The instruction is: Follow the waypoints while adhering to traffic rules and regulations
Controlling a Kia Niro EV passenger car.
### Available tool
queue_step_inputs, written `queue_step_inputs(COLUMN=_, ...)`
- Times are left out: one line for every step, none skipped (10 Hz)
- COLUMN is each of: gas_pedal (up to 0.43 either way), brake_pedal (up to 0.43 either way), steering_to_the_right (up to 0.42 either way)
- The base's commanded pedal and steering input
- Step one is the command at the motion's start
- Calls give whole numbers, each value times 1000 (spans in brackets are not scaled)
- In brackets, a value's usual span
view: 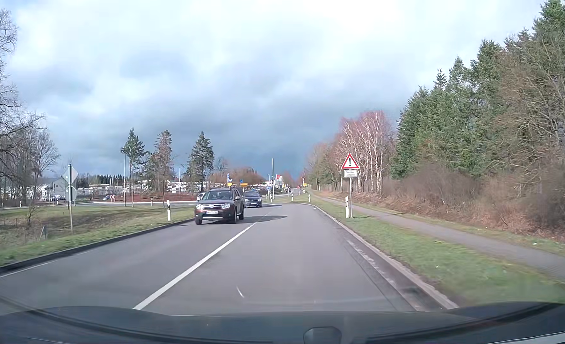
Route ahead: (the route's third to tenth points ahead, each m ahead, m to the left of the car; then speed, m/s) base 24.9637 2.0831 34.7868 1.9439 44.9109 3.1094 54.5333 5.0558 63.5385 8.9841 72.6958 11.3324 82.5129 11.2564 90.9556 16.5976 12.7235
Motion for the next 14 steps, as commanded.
queue_step_inputs(gas_pedal=0, brake_pedal=98, steering_to_the_right=0)
queue_step_inputs(gas_pedal=0, brake_pedal=104, steering_to_the_right=0)
queue_step_inputs(gas_pedal=0, brake_pedal=104, steering_to_the_right=0)
queue_step_inputs(gas_pedal=0, brake_pedal=104, steering_to_the_right=0)
queue_step_inputs(gas_pedal=0, brake_pedal=116, steering_to_the_right=0)
queue_step_inputs(gas_pedal=0, brake_pedal=140, steering_to_the_right=0)
queue_step_inputs(gas_pedal=0, brake_pedal=159, steering_to_the_right=2)
queue_step_inputs(gas_pedal=0, brake_pedal=177, steering_to_the_right=3)
queue_step_inputs(gas_pedal=0, brake_pedal=177, steering_to_the_right=2)
queue_step_inputs(gas_pedal=0, brake_pedal=177, steering_to_the_right=2)
queue_step_inputs(gas_pedal=0, brake_pedal=159, steering_to_the_right=2)
queue_step_inputs(gas_pedal=0, brake_pedal=146, steering_to_the_right=2)
queue_step_inputs(gas_pedal=0, brake_pedal=122, steering_to_the_right=1)
queue_step_inputs(gas_pedal=0, brake_pedal=79, steering_to_the_right=0)
